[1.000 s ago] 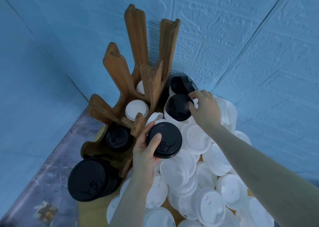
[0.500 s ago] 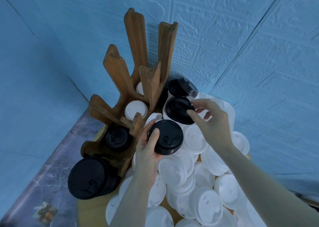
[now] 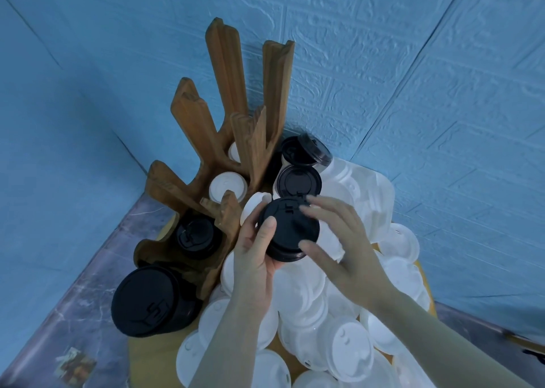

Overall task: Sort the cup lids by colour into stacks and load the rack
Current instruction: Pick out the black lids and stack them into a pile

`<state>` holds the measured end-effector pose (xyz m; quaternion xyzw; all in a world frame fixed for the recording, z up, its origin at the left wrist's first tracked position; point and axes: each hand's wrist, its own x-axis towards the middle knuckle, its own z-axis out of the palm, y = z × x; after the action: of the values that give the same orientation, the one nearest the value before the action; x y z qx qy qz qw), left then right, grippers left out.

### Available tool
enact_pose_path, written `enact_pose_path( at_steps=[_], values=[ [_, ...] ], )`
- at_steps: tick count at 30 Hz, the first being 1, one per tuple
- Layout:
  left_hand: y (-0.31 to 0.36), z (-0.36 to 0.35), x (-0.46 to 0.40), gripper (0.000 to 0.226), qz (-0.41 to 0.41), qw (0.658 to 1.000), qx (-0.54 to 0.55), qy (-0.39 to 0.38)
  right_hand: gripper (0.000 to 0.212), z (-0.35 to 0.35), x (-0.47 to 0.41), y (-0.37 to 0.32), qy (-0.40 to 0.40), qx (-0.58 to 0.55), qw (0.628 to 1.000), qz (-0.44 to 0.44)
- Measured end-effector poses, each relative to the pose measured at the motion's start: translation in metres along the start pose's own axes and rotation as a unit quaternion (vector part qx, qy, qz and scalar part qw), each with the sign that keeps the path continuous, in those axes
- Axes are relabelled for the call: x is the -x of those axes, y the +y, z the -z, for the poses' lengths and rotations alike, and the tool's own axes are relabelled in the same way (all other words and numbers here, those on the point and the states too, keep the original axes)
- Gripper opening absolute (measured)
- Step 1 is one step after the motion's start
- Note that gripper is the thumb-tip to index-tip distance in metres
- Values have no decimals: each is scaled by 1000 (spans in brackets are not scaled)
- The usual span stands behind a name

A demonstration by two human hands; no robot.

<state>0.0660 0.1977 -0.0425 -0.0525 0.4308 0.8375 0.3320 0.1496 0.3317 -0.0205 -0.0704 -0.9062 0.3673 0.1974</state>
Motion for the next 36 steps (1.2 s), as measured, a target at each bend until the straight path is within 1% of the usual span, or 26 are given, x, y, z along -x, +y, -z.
enact_pose_path(
  at_steps=[1, 2, 3, 4, 8, 10, 11, 12, 13, 16, 17, 18, 21, 23, 27, 30, 33, 34, 36],
  values=[
    [-1, 0, 0, 53, -3, 1000, 1, -4, 50, -1, -3, -1, -19, -62, 995, -72],
    [-2, 0, -1, 51, -7, 1000, 4, -6, 56, -2, -5, 0, -43, -127, 982, -132],
    [-2, 0, -2, 49, -10, 1000, 6, -6, 59, -3, -8, 1, -65, -183, 966, -172],
    [-2, -1, -3, 48, -11, 1000, 5, -3, 61, -4, -10, 3, -75, -218, 954, -192],
    [-3, -1, -8, 52, -16, 1000, -20, -12, 65, -5, -13, 7, -81, -237, 949, -193],
    [-4, 2, -11, 52, -24, 999, -25, -17, 65, -4, -18, 11, -105, -229, 949, -188],
    [-5, 3, -13, 51, -25, 999, -22, -18, 64, -1, -24, 14, -115, -216, 951, -188],
    [-6, 4, -15, 50, -25, 999, -21, -16, 62, 2, -33, 17, -108, -198, 955, -192],
    [-7, 4, -17, 50, -23, 999, -22, -14, 61, 6, -45, 22, -79, -173, 961, -200],
    [-10, 3, -21, 55, -16, 999, -40, -6, 49, 16, -88, 49, 49, -68, 971, -222],
    [-10, 2, -23, 57, -14, 999, -43, -3, 49, 17, -102, 59, 69, -25, 972, -222],
    [-10, 2, -24, 58, -12, 999, -41, 1, 51, 16, -115, 69, 64, 15, 973, -220],
    [-9, 3, -29, 59, -3, 1000, -18, 17, 55, 8, -140, 87, -9, 131, 965, -226],
    [-8, 5, -31, 54, 5, 1000, -3, 17, 48, 2, -146, 90, -32, 199, 952, -229],
    [-4, 7, -33, 54, 3, 1000, -7, 18, 33, -1, -137, 88, 10, 250, 946, -205],
    [-1, 8, -32, 56, 5, 1000, -8, 22, 25, 3, -122, 85, 73, 256, 950, -166],
    [0, 7, -32, 54, 7, 1000, -6, 25, 24, 11, -102, 71, 156, 224, 957, -99],
    [0, 7, -32, 53, 8, 1000, -4, 24, 24, 14, -94, 62, 172, 216, 959, -68],
    [0, 6, -31, 51, 9, 1000, 2, 23, 25, 20, -76, 42, 159, 196, 968, 5]
  ],
)
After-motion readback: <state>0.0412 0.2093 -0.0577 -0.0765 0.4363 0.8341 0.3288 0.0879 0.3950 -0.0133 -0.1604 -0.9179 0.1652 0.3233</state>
